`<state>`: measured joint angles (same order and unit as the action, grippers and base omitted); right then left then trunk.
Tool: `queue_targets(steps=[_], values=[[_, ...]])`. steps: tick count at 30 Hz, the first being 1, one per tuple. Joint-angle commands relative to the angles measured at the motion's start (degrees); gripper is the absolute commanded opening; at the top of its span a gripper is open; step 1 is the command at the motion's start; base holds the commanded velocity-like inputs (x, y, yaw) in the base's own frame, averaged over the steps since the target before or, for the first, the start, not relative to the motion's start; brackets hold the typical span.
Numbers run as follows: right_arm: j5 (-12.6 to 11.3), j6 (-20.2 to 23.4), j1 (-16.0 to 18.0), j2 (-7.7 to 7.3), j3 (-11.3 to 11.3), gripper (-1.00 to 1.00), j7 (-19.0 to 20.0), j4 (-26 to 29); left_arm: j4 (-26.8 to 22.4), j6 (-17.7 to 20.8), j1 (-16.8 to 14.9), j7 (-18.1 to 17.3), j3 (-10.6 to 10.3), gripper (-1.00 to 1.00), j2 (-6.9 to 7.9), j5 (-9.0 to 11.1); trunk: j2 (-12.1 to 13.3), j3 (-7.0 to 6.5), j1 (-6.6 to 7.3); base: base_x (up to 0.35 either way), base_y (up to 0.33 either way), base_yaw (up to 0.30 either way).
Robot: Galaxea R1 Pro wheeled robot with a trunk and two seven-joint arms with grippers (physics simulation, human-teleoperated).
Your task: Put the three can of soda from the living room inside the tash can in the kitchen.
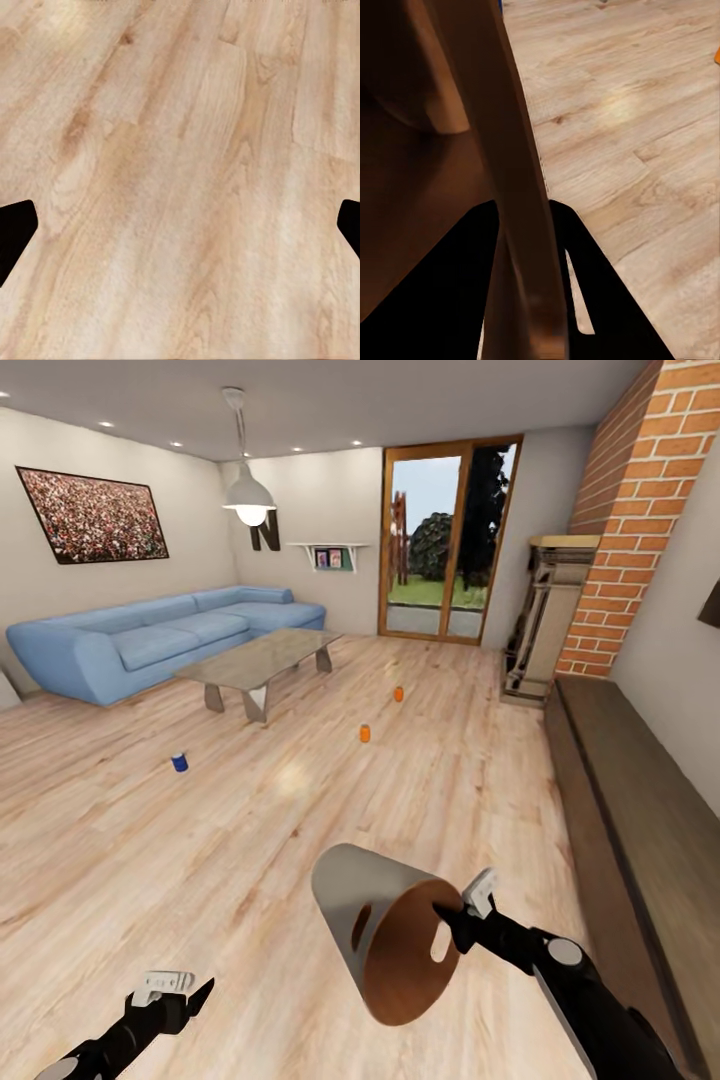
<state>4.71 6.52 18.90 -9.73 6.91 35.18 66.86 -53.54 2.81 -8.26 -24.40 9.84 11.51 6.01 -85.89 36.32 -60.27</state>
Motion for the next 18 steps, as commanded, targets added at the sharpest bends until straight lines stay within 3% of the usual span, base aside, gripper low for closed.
queue_targets(steps=[1, 6, 9, 14, 18], values=[[-0.49, 0.54, -0.03, 0.09, -0.03, -1.0, -0.08, 0.06, -0.01, 0.0, 0.0, -0.01, 0.0, 1.0, 0.0, -0.01, 0.0, -0.01, 0.0, 0.141, 0.268, 0.0], [-0.49, 1.35, -0.1, 0.2, -0.73, -1.0, -0.17, -0.19, 0.01, 0.01, 0.0, -0.04, -0.07, 1.0, 0.0, -0.08, 0.0, -0.01, 0.0, 0.131, 0.289, 0.0], [-0.49, 1.42, -0.81, 0.21, -3.23, -1.0, -0.19, -1.43, 0.0, 0.02, 0.0, -0.06, -0.08, 1.0, 0.0, -0.09, 0.0, -0.01, 0.0, 0.123, 0.299, 0.0], [-0.56, 1.44, -1.82, 0.29, -10.92, -1.0, 0.37, -3.03, -0.01, 0.03, 0.0, -0.08, -0.09, 1.0, 0.0, -0.08, 0.0, -0.01, 0.0, 0.12, 0.302, 0.0], [-0.53, 1.45, -2.03, 0.28, -12.81, -1.0, 0.53, -3.37, 0.5, 0.04, 0.0, -0.07, -0.09, 1.0, 0.0, -0.13, 0.0, -0.01, 0.0, 0.119, 0.303, 0.0]])
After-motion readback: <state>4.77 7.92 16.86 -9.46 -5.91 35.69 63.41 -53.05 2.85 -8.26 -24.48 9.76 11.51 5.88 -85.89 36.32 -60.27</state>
